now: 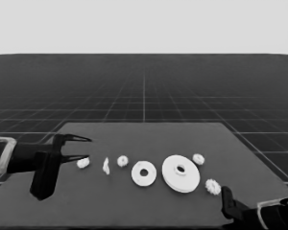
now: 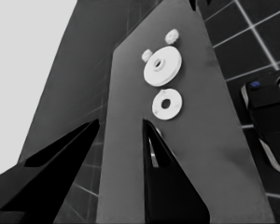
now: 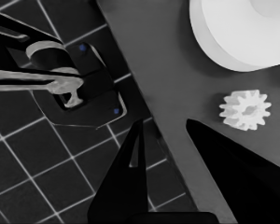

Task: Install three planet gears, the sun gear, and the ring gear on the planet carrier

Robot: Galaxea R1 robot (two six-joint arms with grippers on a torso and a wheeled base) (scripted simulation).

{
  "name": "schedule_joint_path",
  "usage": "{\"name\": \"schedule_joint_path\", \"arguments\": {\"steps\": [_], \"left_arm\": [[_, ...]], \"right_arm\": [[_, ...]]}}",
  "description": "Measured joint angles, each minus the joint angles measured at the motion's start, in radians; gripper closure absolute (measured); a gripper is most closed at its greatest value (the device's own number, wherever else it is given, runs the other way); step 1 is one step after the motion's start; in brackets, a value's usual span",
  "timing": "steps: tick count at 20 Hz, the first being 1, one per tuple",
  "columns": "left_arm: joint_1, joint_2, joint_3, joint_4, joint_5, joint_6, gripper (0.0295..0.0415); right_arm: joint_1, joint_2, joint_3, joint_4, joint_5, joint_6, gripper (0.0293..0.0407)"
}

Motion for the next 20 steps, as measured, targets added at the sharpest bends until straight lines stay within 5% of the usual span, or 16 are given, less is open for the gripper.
{"name": "schedule_joint_path", "arguments": {"steps": [1,2,3,4,5,6,8,10,14,16,20], "left_arm": [[0.071,-0.003,0.071,-0.073,0.049,-0.003,0.0415],[0.045,-0.002,0.043,-0.044,0.03,-0.002,0.0414],[0.029,-0.001,0.025,-0.026,0.018,-0.001,0.0396],[0.02,-0.001,0.015,-0.015,0.011,-0.001,0.0364],[0.247,0.049,-0.171,0.343,0.318,-0.484,0.0322],[0.294,0.213,-0.42,0.248,0.584,-0.859,0.0307],[0.308,0.438,-0.868,-0.046,0.709,-1.036,0.0319],[0.317,0.539,-1.111,-0.161,0.743,-1.037,0.0325],[0.323,0.605,-1.268,-0.214,0.766,-1.013,0.0326],[0.444,0.651,-1.363,-0.149,0.668,-0.982,0.0326],[0.499,0.689,-1.441,-0.13,0.619,-0.952,0.0326]], "right_arm": [[-0.054,0.014,0.053,0.076,0.023,-0.003,0.0407],[-0.034,0.008,0.029,0.045,0.014,-0.002,0.0392],[-0.022,0.005,0.016,0.026,0.008,-0.001,0.0363],[-0.015,0.003,0.008,0.016,0.004,-0.001,0.0332],[-0.011,0.002,0.003,0.009,0.003,0.0,0.032],[-0.009,0.001,0.001,0.006,0.001,0.0,0.0317],[-0.007,0.0,-0.002,0.002,0.0,0.0,0.0315],[-0.006,0.0,-0.002,0.001,0.0,0.0,0.0315],[-0.006,0.0,-0.003,0.001,0.0,0.0,0.0315],[-0.006,0.0,-0.003,0.0,0.0,0.0,0.0315],[-0.006,0.0,-0.003,0.0,0.0,0.0,0.0315]]}}
